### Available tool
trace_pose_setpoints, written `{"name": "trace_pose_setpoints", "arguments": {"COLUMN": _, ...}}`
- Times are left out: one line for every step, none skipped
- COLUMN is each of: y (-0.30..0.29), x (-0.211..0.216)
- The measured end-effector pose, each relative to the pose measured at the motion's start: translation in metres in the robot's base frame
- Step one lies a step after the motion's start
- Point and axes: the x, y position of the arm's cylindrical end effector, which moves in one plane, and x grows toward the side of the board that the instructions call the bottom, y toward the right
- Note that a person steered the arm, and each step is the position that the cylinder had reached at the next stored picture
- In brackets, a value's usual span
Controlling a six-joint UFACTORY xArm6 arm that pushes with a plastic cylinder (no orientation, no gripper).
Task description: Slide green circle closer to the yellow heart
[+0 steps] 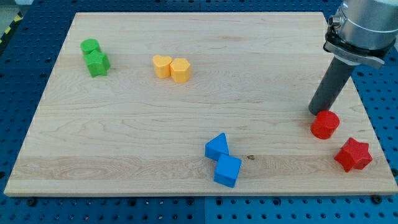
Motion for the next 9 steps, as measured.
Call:
{"name": "trace_pose_setpoints", "arguments": {"y": -0.01, "x": 0.006}}
{"name": "trace_pose_setpoints", "arguments": {"y": -0.032, "x": 0.008}}
{"name": "trace_pose_setpoints", "arguments": {"y": -0.024, "x": 0.023}}
{"name": "trace_pose_setpoints", "arguments": {"y": -0.001, "x": 0.035}}
{"name": "trace_pose_setpoints", "arguments": {"y": -0.007, "x": 0.032}}
{"name": "trace_pose_setpoints", "arguments": {"y": -0.006, "x": 0.026}}
{"name": "trace_pose_setpoints", "arguments": {"y": -0.01, "x": 0.025}}
{"name": "trace_pose_setpoints", "arguments": {"y": -0.069, "x": 0.008}}
{"name": "trace_pose_setpoints", "arguments": {"y": -0.151, "x": 0.007}}
